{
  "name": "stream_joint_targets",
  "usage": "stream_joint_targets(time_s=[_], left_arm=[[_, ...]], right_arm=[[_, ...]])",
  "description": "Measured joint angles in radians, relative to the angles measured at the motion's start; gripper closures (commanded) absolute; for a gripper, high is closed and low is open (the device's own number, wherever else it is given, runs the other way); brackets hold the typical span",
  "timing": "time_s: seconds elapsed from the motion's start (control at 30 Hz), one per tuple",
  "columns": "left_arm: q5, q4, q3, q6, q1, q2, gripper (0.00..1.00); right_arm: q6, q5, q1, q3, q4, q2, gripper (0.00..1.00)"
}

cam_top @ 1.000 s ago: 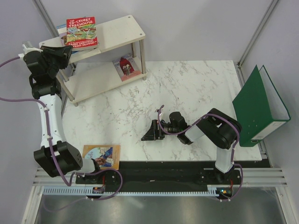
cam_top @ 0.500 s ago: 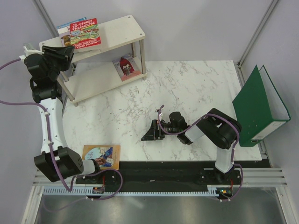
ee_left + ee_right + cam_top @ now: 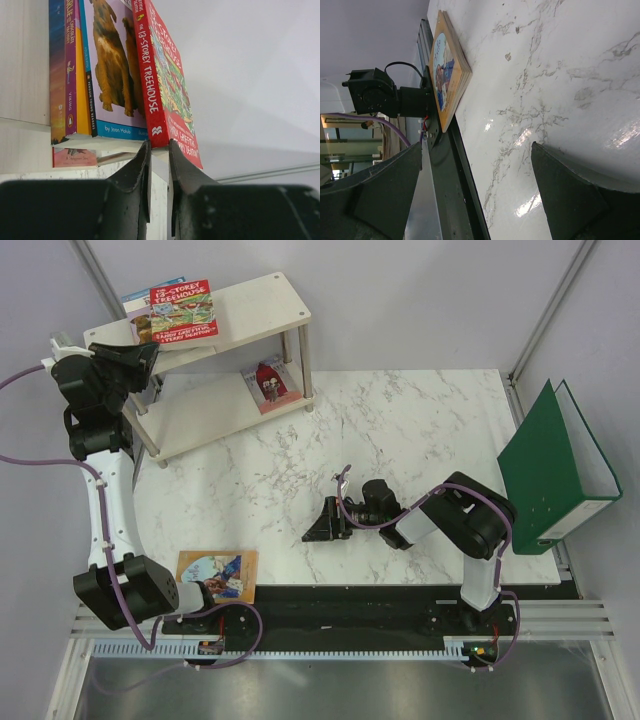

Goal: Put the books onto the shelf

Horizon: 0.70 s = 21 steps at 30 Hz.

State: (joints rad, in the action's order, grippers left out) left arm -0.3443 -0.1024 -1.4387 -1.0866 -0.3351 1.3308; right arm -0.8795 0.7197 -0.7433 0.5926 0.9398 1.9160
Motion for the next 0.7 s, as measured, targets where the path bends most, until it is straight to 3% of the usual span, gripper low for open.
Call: stream_joint_targets(time_s=[0.17, 0.7], left_arm=[[0.004, 0.001, 0.006, 0.0, 0.0, -0.002, 0.98], [0.031, 0.031, 0.055, -0.036, -0.053, -0.04, 0.98]], right_arm=[[0.0, 0.0, 0.0, 0.0, 0.001, 0.0, 0.02], [0.0, 0.002, 0.0, 0.0, 0.004, 0.001, 0.02]])
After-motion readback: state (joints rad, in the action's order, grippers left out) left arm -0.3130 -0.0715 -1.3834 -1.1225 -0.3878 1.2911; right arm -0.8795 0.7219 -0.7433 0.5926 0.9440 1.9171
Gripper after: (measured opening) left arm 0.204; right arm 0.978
